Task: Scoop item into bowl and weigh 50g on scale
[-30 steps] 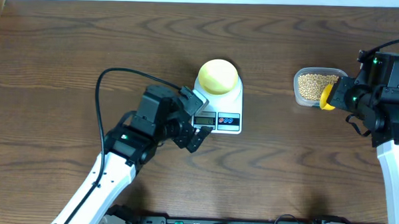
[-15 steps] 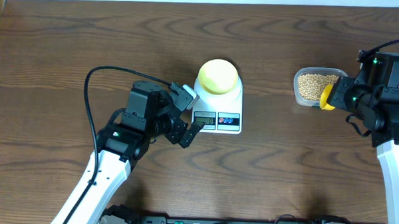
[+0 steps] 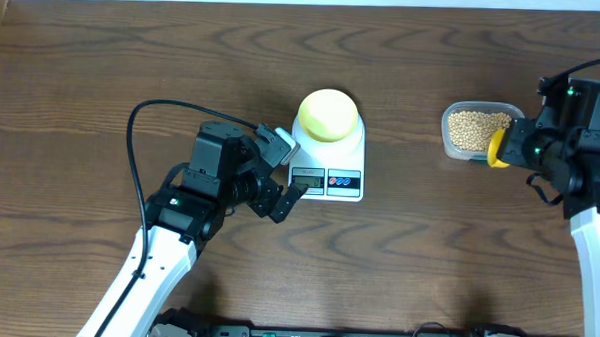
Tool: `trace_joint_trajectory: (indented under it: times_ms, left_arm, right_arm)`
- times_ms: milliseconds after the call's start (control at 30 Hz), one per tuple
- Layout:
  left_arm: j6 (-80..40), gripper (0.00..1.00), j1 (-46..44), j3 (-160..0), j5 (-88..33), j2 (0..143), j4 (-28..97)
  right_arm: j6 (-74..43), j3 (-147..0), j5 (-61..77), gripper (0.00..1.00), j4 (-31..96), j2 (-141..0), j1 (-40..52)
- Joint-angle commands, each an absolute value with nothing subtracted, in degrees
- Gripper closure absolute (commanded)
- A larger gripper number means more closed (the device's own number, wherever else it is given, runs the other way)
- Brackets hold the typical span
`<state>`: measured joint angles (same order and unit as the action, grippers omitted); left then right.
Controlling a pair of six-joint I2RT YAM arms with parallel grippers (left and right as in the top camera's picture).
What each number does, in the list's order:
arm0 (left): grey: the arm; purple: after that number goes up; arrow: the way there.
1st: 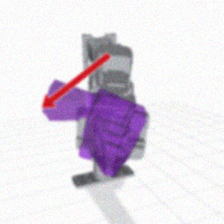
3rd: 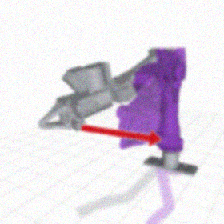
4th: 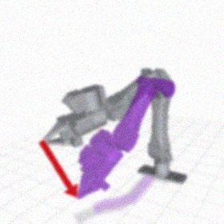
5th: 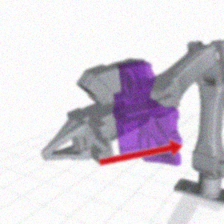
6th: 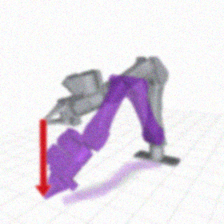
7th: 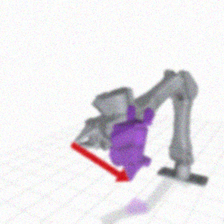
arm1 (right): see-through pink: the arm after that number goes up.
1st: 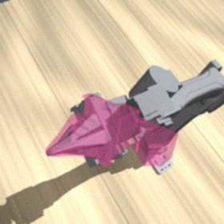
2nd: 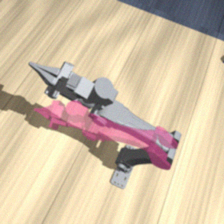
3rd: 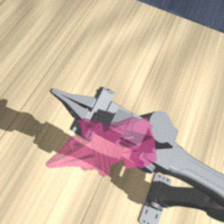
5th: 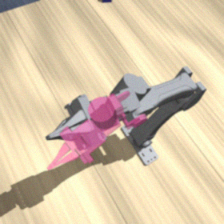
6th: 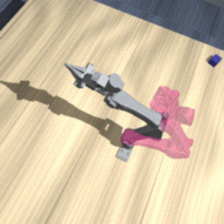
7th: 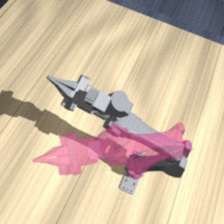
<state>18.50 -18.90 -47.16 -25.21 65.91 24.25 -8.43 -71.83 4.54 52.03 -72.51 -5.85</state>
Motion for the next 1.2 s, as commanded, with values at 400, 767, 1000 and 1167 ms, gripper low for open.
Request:
trace_joint_trajectory:
  times_ms: [400, 767, 1000, 1167]
  left_arm:
    - [19.7, 0.0, -18.7, -46.3, -25.9, 66.2, 24.6]
    - [19.7, 0.0, -18.7, -46.3, -25.9, 66.2, 24.6]
    - [19.7, 0.0, -18.7, -46.3, -25.9, 66.2, 24.6]
    - [19.7, 0.0, -18.7, -46.3, -25.9, 66.2, 24.6]
  right_arm:
    - [1.3, -73.7, 7.7, 0.99, 42.7, -82.5, -11.8]
    - [2.2, -73.7, 7.7, 0.99, 36.4, -90.2, -11.8]
    - [2.2, -73.7, 7.7, 0.99, 31.5, -95.6, -11.8]
    - [1.3, -73.7, 7.7, 0.99, 31.5, -97.9, -11.7]
